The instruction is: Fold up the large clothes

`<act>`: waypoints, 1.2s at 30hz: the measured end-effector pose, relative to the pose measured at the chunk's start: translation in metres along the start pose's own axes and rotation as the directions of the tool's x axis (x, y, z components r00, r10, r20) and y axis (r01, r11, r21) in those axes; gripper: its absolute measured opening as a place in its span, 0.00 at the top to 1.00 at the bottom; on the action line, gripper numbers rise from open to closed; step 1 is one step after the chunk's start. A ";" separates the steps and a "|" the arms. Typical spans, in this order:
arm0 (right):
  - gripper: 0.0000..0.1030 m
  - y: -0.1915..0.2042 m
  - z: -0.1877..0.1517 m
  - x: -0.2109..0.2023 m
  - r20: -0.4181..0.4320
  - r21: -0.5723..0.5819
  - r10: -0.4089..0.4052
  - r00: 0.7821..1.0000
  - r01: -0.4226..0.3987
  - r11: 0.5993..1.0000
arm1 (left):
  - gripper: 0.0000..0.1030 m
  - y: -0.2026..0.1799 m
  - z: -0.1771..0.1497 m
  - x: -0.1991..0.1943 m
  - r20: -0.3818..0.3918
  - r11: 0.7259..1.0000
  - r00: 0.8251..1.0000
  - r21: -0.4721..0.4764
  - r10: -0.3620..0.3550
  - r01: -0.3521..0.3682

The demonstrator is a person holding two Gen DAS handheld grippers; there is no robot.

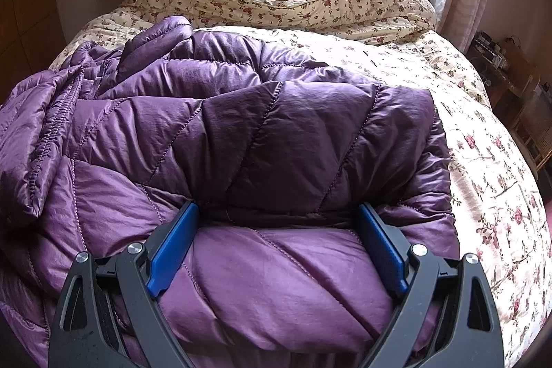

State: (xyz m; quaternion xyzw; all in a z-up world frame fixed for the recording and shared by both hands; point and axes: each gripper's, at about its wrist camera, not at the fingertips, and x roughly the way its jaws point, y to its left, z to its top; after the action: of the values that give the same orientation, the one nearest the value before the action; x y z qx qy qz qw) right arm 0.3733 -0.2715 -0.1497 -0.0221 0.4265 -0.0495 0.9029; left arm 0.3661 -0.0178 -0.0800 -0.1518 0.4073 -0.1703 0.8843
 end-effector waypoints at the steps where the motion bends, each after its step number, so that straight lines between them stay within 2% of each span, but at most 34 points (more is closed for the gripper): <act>1: 0.12 0.000 0.000 0.000 0.001 -0.001 -0.001 1.000 0.001 1.000 | 0.29 0.002 -0.002 -0.006 0.020 0.999 0.999 0.019 0.041 -0.041; 2: 0.12 0.001 0.000 0.000 0.001 -0.002 -0.004 1.000 0.004 1.000 | 0.25 0.002 -0.004 -0.011 0.046 0.997 0.997 0.041 0.069 -0.071; 3: 0.12 0.001 0.000 0.000 0.001 -0.003 -0.006 1.000 0.006 1.000 | 0.25 0.001 -0.004 -0.010 0.041 0.994 0.996 0.073 0.081 -0.084; 7: 0.12 0.002 0.000 0.000 0.001 -0.003 -0.006 1.000 0.006 1.000 | 0.25 -0.007 -0.007 0.010 -0.017 0.973 0.991 0.195 0.130 -0.124; 10: 0.12 0.002 0.000 0.000 0.000 -0.002 -0.005 1.000 0.005 1.000 | 0.25 -0.010 -0.014 0.030 -0.048 0.947 0.980 0.269 0.193 -0.173; 12: 0.12 0.002 0.000 0.000 0.000 0.000 -0.003 1.000 0.003 1.000 | 0.49 -0.007 -0.016 0.044 -0.065 0.939 0.973 0.286 0.219 -0.192; 13: 0.12 0.002 0.000 0.000 0.000 0.001 -0.001 1.000 0.001 1.000 | 0.56 -0.005 -0.016 0.048 -0.064 0.940 0.974 0.280 0.219 -0.193; 15: 0.12 0.002 0.001 0.001 0.000 0.003 0.001 1.000 -0.001 1.000 | 0.79 0.001 -0.013 0.047 -0.061 0.952 0.979 0.253 0.196 -0.175; 17: 0.12 0.002 0.000 0.000 0.000 0.004 0.001 1.000 -0.001 1.000 | 0.86 0.004 -0.008 0.041 -0.042 0.966 0.988 0.218 0.149 -0.137; 20: 0.12 0.001 0.000 0.001 -0.001 0.003 0.001 1.000 -0.001 1.000 | 0.87 0.003 0.004 0.037 -0.024 0.987 0.999 0.158 0.045 -0.041; 24: 0.11 0.002 0.001 0.001 -0.001 0.004 0.003 1.000 -0.003 1.000 | 0.87 -0.010 0.012 0.047 -0.041 0.992 0.997 0.105 -0.071 0.075; 28: 0.12 0.002 0.001 0.001 -0.004 0.004 0.004 1.000 -0.004 1.000 | 0.86 -0.016 0.010 0.063 -0.081 0.992 0.992 0.063 -0.100 0.106; 29: 0.11 0.002 0.001 0.000 -0.007 0.003 0.003 1.000 -0.003 1.000 | 0.82 -0.016 0.009 0.064 -0.086 0.994 0.992 0.056 -0.093 0.098; 32: 0.12 0.000 0.003 -0.002 -0.008 0.000 0.001 1.000 -0.001 1.000 | 0.54 -0.015 0.007 0.057 -0.079 0.994 0.992 0.042 -0.101 0.105; 34: 0.13 0.000 0.005 -0.006 -0.009 -0.005 0.001 1.000 -0.001 1.000 | 0.52 -0.010 0.006 0.048 -0.068 0.995 0.993 0.038 -0.093 0.096; 36: 0.21 -0.003 0.007 -0.012 -0.005 -0.009 -0.003 1.000 0.003 1.000 | 0.52 -0.004 0.006 0.037 -0.049 0.996 0.995 0.027 -0.089 0.090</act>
State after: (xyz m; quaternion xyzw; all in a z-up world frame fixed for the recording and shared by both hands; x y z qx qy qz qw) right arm 0.3708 -0.2730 -0.1361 -0.0267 0.4292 -0.0489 0.9015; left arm 0.3926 -0.0361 -0.0995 -0.1528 0.4185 -0.2194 0.8680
